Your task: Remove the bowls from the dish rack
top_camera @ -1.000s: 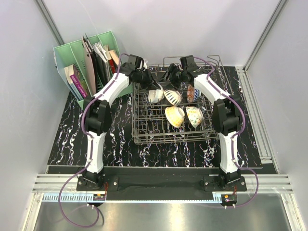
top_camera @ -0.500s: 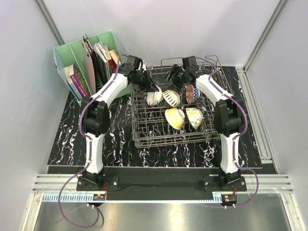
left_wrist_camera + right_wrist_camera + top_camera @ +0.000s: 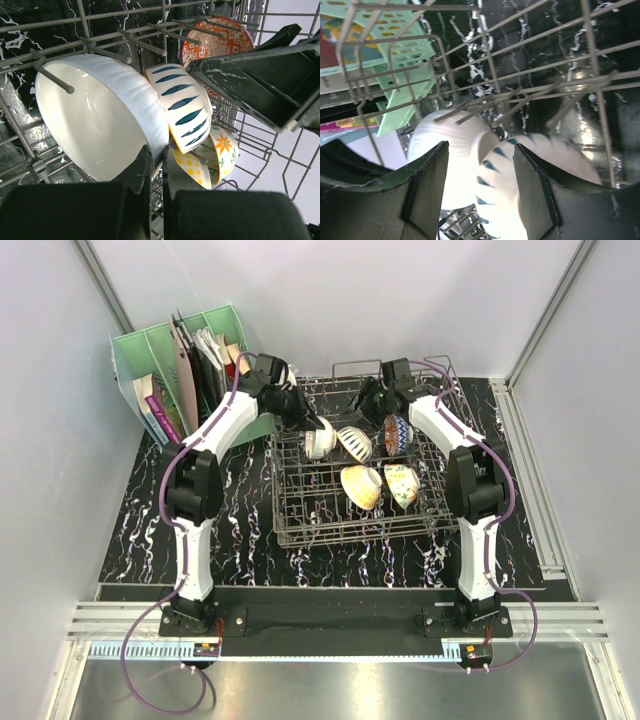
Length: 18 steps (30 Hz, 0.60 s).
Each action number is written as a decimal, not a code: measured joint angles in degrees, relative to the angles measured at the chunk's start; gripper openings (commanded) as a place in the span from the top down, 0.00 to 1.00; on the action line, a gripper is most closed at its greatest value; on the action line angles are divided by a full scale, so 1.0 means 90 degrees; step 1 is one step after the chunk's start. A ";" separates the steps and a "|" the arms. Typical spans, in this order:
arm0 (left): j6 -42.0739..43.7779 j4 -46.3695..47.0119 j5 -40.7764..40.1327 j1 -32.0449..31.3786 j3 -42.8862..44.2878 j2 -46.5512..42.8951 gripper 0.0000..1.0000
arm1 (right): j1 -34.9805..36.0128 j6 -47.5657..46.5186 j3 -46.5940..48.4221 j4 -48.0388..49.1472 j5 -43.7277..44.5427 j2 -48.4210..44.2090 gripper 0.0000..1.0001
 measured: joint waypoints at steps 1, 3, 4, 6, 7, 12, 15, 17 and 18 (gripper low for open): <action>0.0010 0.0002 0.0029 0.0015 -0.0007 -0.0007 1.00 | -0.0005 -0.0019 -0.0022 -0.0012 0.0039 0.0002 0.37; 0.0017 -0.0012 0.0066 0.0039 -0.0010 -0.0019 1.00 | -0.0017 -0.0039 -0.0027 -0.0034 0.0073 0.0024 0.38; 0.0017 -0.0017 0.0085 0.0053 -0.0010 -0.0022 1.00 | -0.0022 -0.0058 -0.0029 -0.0051 0.0083 0.0036 0.38; 0.0019 -0.0017 0.0131 0.0080 -0.0010 -0.0022 1.00 | -0.0029 -0.0080 -0.0061 -0.0066 0.0114 0.0049 0.38; 0.0022 -0.0017 0.0146 0.0090 -0.0010 -0.0022 1.00 | -0.0029 -0.0087 -0.0075 -0.0085 0.0134 0.0056 0.38; 0.0039 -0.0012 0.0168 0.0102 -0.0010 -0.0024 1.00 | -0.0029 -0.0107 -0.0126 -0.0240 0.0138 0.0104 0.38; 0.0041 -0.0012 0.0168 0.0104 -0.0017 -0.0036 1.00 | -0.0032 -0.0107 -0.0143 -0.0257 0.0187 0.0170 0.37; 0.0041 -0.0010 0.0172 0.0107 -0.0029 -0.0049 1.00 | -0.0032 -0.0112 -0.0168 -0.0267 0.0211 0.0180 0.37; 0.0041 -0.0002 0.0172 0.0107 -0.0041 -0.0058 1.00 | -0.0032 -0.0124 -0.0177 -0.0267 0.0228 0.0180 0.38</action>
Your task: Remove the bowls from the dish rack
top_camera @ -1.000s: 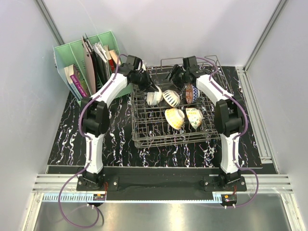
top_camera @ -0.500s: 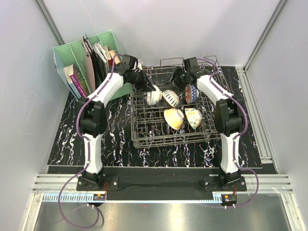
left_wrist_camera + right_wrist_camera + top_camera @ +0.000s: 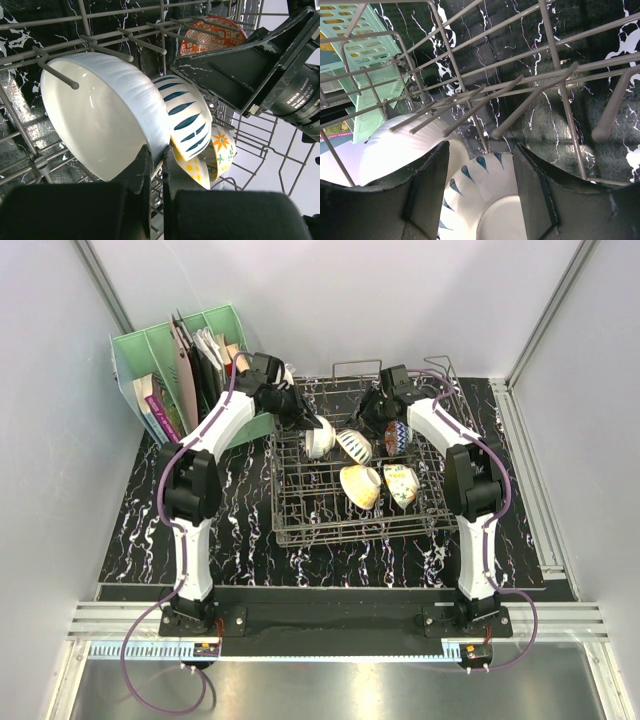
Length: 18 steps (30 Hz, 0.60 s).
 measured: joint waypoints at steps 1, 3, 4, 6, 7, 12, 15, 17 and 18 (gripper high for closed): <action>0.0000 0.0002 0.0000 0.0000 0.0000 -0.0007 1.00 | 0.0002 -0.0007 0.0000 0.0000 0.0002 0.0000 0.38; 0.0000 0.0000 0.0000 0.0000 0.0000 -0.0012 1.00 | 0.0002 -0.0027 -0.0012 0.0002 0.0002 0.0000 0.38; 0.0000 0.0002 0.0002 0.0000 0.0000 -0.0012 1.00 | 0.0002 -0.0034 -0.0015 0.0002 0.0002 0.0000 0.38; 0.0000 0.0002 0.0005 0.0000 0.0000 -0.0015 1.00 | 0.0002 -0.0051 -0.0017 0.0000 0.0005 0.0000 0.37; 0.0000 0.0002 0.0005 0.0000 0.0000 -0.0017 1.00 | 0.0002 -0.0053 -0.0017 0.0000 0.0002 0.0000 0.37; 0.0002 -0.0005 0.0005 0.0000 -0.0012 -0.0097 1.00 | 0.0005 -0.0058 -0.0017 -0.0005 -0.0002 0.0000 0.37; 0.0000 0.0000 0.0032 0.0000 -0.0022 -0.0214 1.00 | 0.0007 -0.0075 -0.0017 -0.0010 -0.0007 0.0000 0.37; -0.0002 0.0015 0.0066 0.0000 -0.0022 -0.0340 1.00 | 0.0010 -0.0087 -0.0017 -0.0019 -0.0019 0.0000 0.37; -0.0002 0.0044 0.0100 0.0002 -0.0022 -0.0410 1.00 | 0.0012 -0.0102 -0.0017 -0.0034 -0.0044 0.0000 0.37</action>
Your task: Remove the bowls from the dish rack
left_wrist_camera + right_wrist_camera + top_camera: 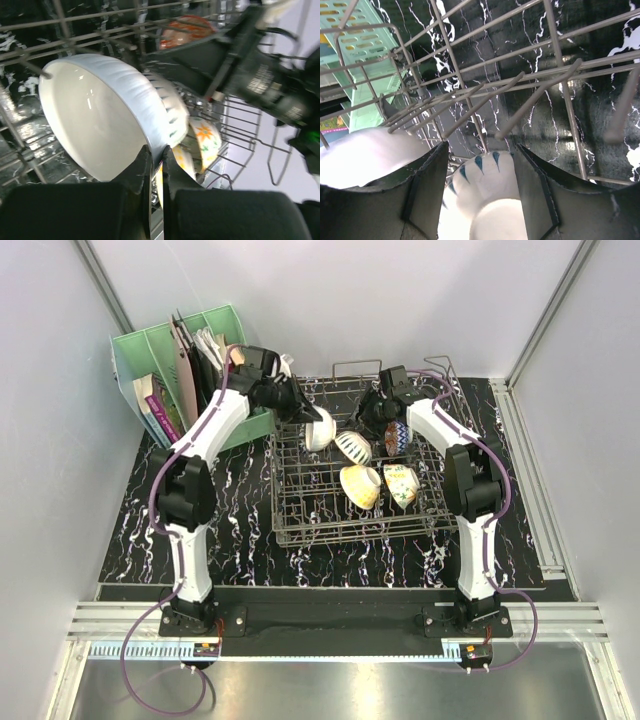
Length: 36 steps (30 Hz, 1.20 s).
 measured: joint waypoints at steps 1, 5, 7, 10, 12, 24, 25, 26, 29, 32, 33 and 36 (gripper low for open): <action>0.0002 0.0039 0.0032 0.0000 0.0000 -0.0078 1.00 | 0.0005 -0.0017 0.0002 -0.0015 -0.0022 0.0000 0.37; 0.0058 0.0109 -0.0010 0.0041 0.0000 -0.0330 1.00 | 0.0036 -0.0078 0.0007 -0.0051 -0.0134 0.0000 0.37; 0.0143 0.0019 -0.0233 0.0197 0.0000 -0.0435 1.00 | 0.0073 -0.0090 0.0019 -0.0070 -0.0175 0.0000 0.37; 0.0211 0.0058 -0.0367 0.0444 -0.0002 -0.0459 1.00 | 0.0087 -0.0095 0.0032 -0.0090 -0.0206 0.0000 0.37; 0.0192 0.0078 -0.0345 0.0525 -0.0024 -0.0459 1.00 | 0.0087 -0.0095 0.0041 -0.0090 -0.0236 -0.0002 0.37; 0.0243 0.0097 -0.0362 0.0376 -0.0066 -0.0469 1.00 | 0.0080 -0.0092 0.0044 -0.0107 -0.0243 -0.0029 0.37; 0.0243 0.0121 -0.0338 0.0362 -0.0078 -0.0469 1.00 | 0.0078 -0.0090 0.0044 -0.0119 -0.0243 -0.0046 0.37; 0.0243 0.0136 -0.0311 0.0328 -0.0087 -0.0469 1.00 | 0.0073 -0.0090 0.0044 -0.0138 -0.0243 -0.0068 0.37; 0.0245 0.0143 -0.0265 0.0136 -0.0104 -0.0469 1.00 | 0.0039 -0.0070 0.0044 -0.0243 -0.0240 -0.0165 0.37; 0.0245 0.0185 -0.0192 -0.0143 -0.0177 -0.0471 1.00 | -0.0029 -0.0049 0.0044 -0.0347 -0.0243 -0.0277 0.37; 0.0250 0.0206 -0.0155 -0.0248 -0.0221 -0.0471 1.00 | -0.0058 -0.0041 0.0044 -0.0384 -0.0243 -0.0318 0.37; 0.0318 0.0403 -0.0117 -0.0464 -0.0340 -0.0517 1.00 | -0.0114 -0.0017 0.0044 -0.0454 -0.0243 -0.0474 0.37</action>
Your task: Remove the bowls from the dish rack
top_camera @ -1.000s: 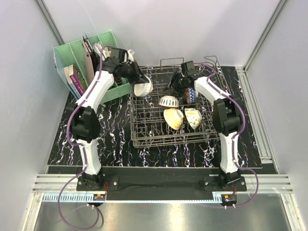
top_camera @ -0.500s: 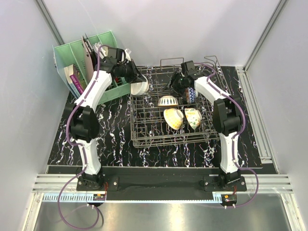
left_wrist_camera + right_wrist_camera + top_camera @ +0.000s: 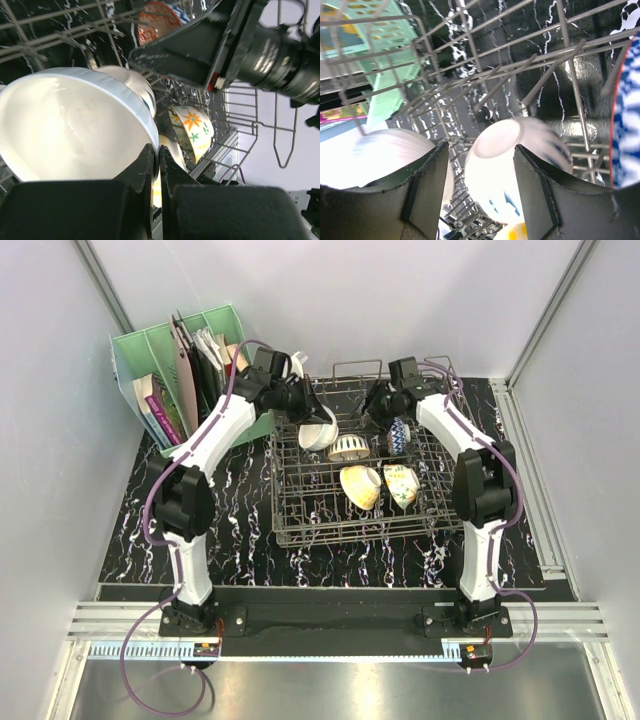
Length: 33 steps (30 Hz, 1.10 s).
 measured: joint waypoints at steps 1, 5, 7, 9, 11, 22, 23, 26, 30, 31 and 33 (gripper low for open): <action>0.0000 0.0010 0.0010 -0.0024 -0.0017 -0.0032 1.00 | -0.0019 0.0000 0.0000 -0.0015 0.0002 -0.0070 0.37; 0.0087 -0.0168 0.0010 -0.0019 -0.0097 -0.0262 1.00 | -0.0044 0.0002 0.0019 -0.0131 -0.0002 -0.0384 0.37; 0.0143 -0.0197 0.0005 -0.0010 -0.0177 -0.0418 1.00 | -0.0044 0.0000 0.0063 -0.0194 -0.0005 -0.0539 0.37; 0.0206 -0.0279 -0.0007 0.0005 -0.0187 -0.0512 1.00 | -0.0044 0.0000 0.0087 -0.0226 -0.0002 -0.0636 0.36; 0.0262 -0.0342 -0.0012 0.0012 -0.0197 -0.0593 1.00 | -0.0044 0.0000 0.0087 -0.0265 -0.0002 -0.0748 0.36; 0.0743 -0.0831 -0.0401 -0.0083 -0.0197 -0.0903 1.00 | -0.0044 -0.0005 0.0083 -0.0364 0.0005 -0.1192 0.36; 0.0787 -0.0899 -0.0474 -0.0095 -0.0197 -0.0916 1.00 | -0.0044 -0.0005 0.0083 -0.0369 0.0007 -0.1226 0.36; 0.0930 -0.1132 -0.0765 -0.0124 -0.0197 -0.0996 1.00 | -0.0044 -0.0058 0.0083 -0.0457 0.0010 -0.1304 0.36; 0.1115 -0.1469 -0.1239 -0.0168 -0.0197 -0.1297 1.00 | -0.0044 -0.0202 0.0083 -0.0731 0.0041 -0.1387 0.36; 0.1163 -0.1549 -0.1372 -0.0180 -0.0197 -0.1418 1.00 | -0.0044 -0.0245 0.0083 -0.0801 0.0068 -0.1411 0.36; 0.1251 -0.1702 -0.1668 -0.0204 -0.0197 -0.1707 1.00 | -0.0044 -0.0328 0.0083 -0.0923 0.0117 -0.1462 0.36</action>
